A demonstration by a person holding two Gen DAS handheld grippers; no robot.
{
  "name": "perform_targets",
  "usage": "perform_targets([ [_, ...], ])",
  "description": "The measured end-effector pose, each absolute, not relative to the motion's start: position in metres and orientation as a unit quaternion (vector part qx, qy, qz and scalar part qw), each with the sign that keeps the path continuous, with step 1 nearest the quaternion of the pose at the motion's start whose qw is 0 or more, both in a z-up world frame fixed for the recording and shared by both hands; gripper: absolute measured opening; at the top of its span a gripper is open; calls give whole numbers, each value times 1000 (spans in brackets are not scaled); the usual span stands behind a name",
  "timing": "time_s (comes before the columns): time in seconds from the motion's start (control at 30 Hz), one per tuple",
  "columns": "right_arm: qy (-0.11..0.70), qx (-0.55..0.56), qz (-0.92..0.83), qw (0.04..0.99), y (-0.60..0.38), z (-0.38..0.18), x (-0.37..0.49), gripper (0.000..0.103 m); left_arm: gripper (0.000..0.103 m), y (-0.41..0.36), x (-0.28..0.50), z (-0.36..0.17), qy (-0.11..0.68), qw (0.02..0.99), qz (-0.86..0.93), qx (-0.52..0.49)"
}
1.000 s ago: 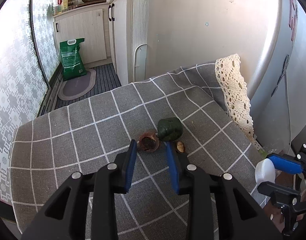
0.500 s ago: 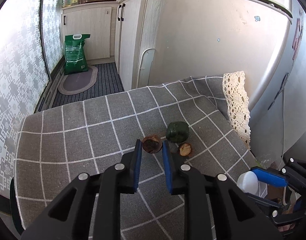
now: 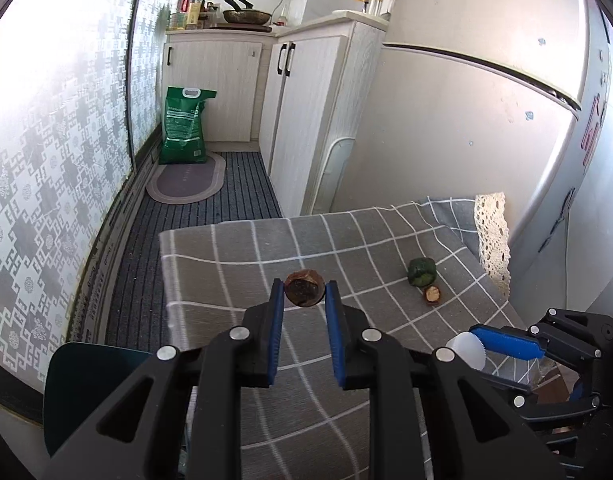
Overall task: Collect trash
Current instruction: 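Carry the cap and nut shell with both tools over the teal bin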
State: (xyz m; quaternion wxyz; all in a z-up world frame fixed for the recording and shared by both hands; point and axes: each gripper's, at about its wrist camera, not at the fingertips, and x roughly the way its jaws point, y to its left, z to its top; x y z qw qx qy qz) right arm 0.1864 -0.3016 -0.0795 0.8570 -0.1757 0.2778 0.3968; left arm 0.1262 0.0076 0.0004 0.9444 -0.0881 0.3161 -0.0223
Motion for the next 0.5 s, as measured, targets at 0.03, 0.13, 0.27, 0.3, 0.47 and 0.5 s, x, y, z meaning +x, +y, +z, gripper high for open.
perform_targets([
  [0.03,276,-179,400,856,-295,-78,184,30,22,16,124,2,312,945,-17,-92],
  [0.13,272,-189,408,851,-277,-75,177,30,22,41,110,7,295,950,-7,-105],
  [0.27,266,-201,420,844,-252,-70,168,30,22,72,93,10,283,953,6,-113],
  [0.3,265,-203,423,842,-247,-70,164,30,22,79,89,9,283,952,11,-114],
  [0.47,257,-217,439,833,-213,-63,150,30,22,114,73,-5,301,945,35,-121],
  [0.5,255,-219,441,832,-208,-62,148,30,22,119,70,-10,308,943,38,-122],
])
